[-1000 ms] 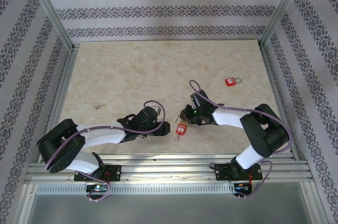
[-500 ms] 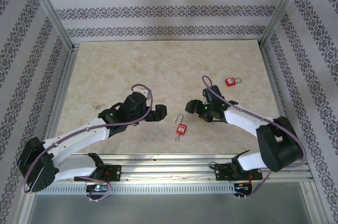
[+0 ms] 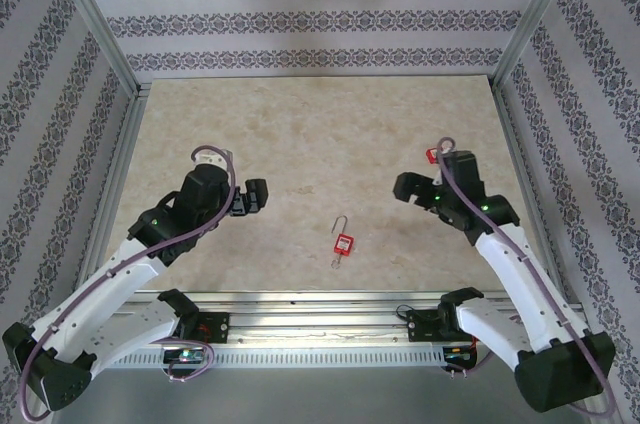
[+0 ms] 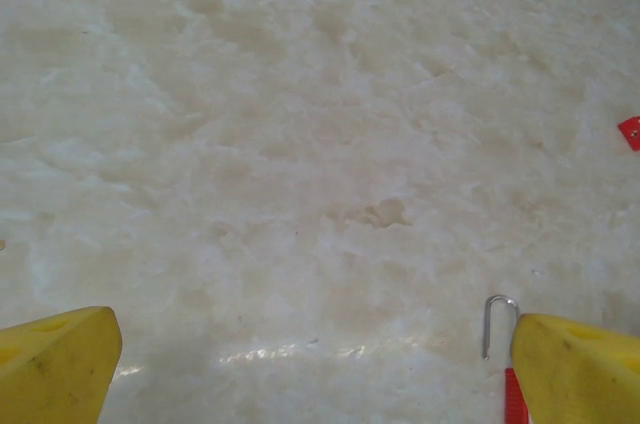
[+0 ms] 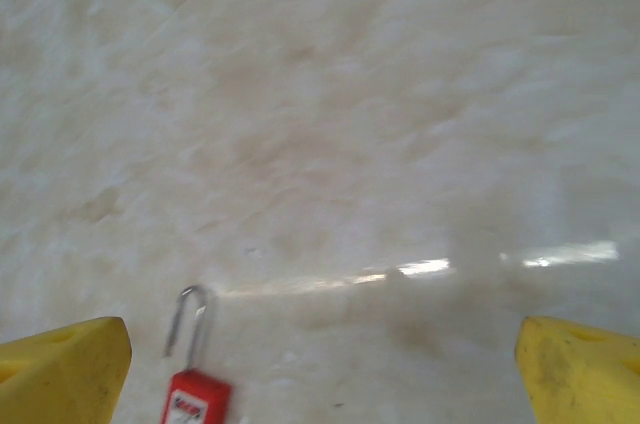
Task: Unlock with the key
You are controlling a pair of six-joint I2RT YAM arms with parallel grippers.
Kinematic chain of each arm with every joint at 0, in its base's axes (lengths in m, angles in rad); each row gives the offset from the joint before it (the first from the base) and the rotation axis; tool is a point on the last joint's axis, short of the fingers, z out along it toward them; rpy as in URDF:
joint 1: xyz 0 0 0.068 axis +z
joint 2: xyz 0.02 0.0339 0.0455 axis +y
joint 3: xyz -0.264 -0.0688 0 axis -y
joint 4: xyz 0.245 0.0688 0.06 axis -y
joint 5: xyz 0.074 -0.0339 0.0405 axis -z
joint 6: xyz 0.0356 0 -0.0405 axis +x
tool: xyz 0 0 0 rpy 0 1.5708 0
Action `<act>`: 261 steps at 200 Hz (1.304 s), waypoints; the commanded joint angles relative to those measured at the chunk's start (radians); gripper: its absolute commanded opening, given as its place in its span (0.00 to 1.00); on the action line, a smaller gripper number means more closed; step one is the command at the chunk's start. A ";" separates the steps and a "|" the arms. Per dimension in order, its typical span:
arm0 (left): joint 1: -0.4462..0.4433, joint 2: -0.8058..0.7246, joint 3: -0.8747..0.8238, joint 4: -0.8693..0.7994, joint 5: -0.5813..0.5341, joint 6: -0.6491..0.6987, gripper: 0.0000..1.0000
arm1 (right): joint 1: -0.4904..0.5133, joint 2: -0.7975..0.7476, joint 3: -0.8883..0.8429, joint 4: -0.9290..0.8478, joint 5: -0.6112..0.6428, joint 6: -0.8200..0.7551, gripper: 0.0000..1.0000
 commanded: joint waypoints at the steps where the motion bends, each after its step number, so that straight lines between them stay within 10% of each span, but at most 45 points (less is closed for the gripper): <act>1: 0.034 -0.039 -0.022 -0.083 -0.053 0.034 1.00 | -0.085 0.043 0.032 -0.090 -0.021 -0.045 0.98; 80: 0.484 0.177 -0.017 -0.191 -0.020 0.067 1.00 | 0.027 -0.030 -0.063 0.042 -0.137 -0.029 0.98; 126: 0.697 0.390 -0.029 -0.031 0.141 0.056 0.74 | 0.173 -0.051 -0.088 0.061 -0.155 -0.041 0.98; 261: 0.823 0.776 0.068 0.140 0.220 -0.046 0.46 | 0.354 -0.092 -0.161 0.078 -0.139 -0.050 0.98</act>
